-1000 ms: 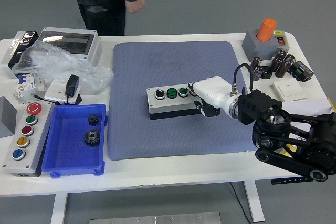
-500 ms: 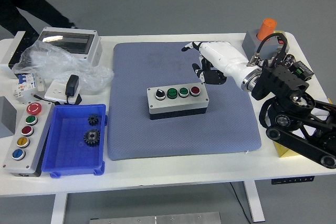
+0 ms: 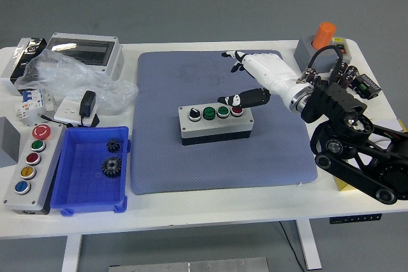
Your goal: Pick up the button,place it on the desk,press the button,press the button
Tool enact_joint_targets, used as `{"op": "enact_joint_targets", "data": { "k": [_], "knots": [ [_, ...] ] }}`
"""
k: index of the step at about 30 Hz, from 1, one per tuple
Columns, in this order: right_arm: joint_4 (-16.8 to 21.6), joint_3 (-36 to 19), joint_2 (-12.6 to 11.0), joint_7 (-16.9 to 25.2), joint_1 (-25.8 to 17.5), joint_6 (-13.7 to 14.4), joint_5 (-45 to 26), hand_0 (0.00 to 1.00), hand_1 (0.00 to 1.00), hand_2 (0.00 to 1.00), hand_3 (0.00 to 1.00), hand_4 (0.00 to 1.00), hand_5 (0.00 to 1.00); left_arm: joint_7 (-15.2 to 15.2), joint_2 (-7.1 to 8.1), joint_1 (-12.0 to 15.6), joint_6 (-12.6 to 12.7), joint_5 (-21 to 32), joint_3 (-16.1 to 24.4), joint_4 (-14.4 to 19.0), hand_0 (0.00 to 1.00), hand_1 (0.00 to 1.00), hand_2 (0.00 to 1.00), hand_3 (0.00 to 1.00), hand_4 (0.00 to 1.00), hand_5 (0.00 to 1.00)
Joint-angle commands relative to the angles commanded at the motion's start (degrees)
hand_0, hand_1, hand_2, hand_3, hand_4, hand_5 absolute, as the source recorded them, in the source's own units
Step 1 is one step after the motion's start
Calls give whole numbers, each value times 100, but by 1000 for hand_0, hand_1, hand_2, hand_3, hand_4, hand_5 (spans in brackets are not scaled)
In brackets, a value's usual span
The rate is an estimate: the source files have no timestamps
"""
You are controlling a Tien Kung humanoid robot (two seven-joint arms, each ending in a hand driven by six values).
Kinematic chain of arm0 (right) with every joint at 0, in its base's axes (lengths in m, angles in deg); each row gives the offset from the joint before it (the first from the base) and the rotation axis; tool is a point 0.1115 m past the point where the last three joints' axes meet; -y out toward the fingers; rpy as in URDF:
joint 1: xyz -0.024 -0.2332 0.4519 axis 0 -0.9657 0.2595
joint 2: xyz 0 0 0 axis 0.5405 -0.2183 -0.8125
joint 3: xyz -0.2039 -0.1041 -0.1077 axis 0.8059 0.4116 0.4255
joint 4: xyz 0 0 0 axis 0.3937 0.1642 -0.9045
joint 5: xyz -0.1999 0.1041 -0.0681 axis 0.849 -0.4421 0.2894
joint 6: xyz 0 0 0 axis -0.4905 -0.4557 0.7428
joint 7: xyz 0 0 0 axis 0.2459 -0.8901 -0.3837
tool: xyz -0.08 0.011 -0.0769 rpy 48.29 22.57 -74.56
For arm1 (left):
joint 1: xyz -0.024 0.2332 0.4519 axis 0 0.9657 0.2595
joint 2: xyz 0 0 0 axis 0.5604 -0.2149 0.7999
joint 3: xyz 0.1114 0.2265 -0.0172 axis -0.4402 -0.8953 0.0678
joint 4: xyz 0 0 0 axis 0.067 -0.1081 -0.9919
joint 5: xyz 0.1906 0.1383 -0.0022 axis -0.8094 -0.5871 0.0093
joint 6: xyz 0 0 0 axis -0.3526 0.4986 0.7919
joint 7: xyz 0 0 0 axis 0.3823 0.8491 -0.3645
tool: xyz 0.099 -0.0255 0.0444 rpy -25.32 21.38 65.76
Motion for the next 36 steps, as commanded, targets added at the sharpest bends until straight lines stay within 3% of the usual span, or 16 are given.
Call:
{"op": "enact_joint_targets", "data": {
  "k": [22, 36],
  "knots": [
    [-289, 10, 84, 107, -367, 213, -38, 998, 998, 998, 998, 998, 643, 58, 58, -24, -37, -29, 81, -6, 705, 741, 689, 689, 657, 446],
    [103, 256, -149, -66, -220, -8, 385, 998, 998, 998, 998, 998, 630, 47, 59, 0, -37, 29, -6, -10, 706, 741, 693, 701, 684, 452]
  ]
}}
